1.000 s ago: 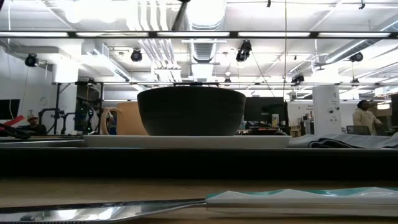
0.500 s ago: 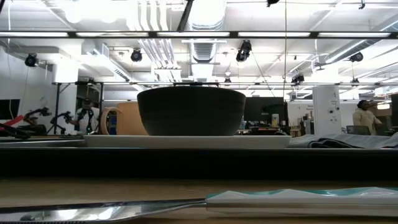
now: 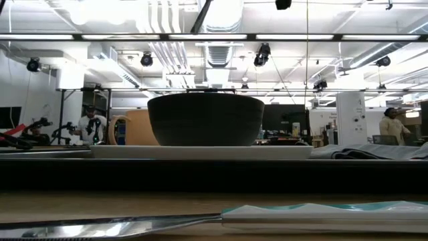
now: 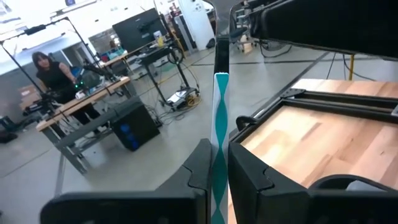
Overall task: Set up tray
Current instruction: Put the blue fork on top of the gray napkin
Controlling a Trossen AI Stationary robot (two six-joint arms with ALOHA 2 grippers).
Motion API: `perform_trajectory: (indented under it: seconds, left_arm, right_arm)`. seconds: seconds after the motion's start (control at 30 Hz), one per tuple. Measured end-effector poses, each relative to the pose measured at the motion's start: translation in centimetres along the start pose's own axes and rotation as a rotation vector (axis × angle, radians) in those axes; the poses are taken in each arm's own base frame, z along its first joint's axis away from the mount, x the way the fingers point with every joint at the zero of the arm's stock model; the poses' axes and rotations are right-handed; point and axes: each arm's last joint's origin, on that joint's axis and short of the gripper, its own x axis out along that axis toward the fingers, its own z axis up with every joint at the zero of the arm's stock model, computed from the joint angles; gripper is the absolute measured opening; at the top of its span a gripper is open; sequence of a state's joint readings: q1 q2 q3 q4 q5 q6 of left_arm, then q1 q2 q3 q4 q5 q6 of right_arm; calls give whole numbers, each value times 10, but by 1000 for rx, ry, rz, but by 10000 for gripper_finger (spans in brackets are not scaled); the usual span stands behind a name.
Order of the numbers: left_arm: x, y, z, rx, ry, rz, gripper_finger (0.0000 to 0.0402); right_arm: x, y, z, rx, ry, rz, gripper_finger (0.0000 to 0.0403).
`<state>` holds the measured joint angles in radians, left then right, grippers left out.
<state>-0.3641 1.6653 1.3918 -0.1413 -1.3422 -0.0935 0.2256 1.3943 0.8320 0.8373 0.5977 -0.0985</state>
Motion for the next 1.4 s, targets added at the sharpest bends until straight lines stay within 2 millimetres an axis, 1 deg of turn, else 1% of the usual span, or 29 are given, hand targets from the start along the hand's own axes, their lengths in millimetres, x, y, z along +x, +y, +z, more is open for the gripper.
perform_trajectory:
  seconds: [0.13,0.23,0.43,0.57,0.77,0.93,1.03,1.13,1.27,1.4]
  left_arm:
    - [0,0,0,9,0,-7,12]
    - [-3,-1,0,19,-3,-14,12]
    - [-3,-3,-3,40,0,-24,12]
    - [-3,-3,-3,40,0,-20,12]
    - [-3,-3,-3,66,-1,-18,12]
    - [-3,-3,-3,66,1,-39,12]
    - [-3,-3,0,47,-2,-40,12]
    - [-3,-2,5,26,-6,-40,12]
    - [-2,-1,5,-22,-3,-37,12]
    - [-1,-1,5,-47,-3,-36,12]
  right_arm:
    - [5,4,0,1,-1,18,65]
    - [10,5,4,27,-15,36,76]
    - [25,14,6,16,35,42,88]
    - [30,17,10,9,50,45,74]
    - [30,17,11,27,111,41,45]
    - [27,15,11,7,117,45,39]
    - [25,13,14,10,110,45,47]
    - [24,12,18,20,100,49,64]
    - [23,11,21,33,92,46,92]
    - [23,11,21,40,93,42,106]
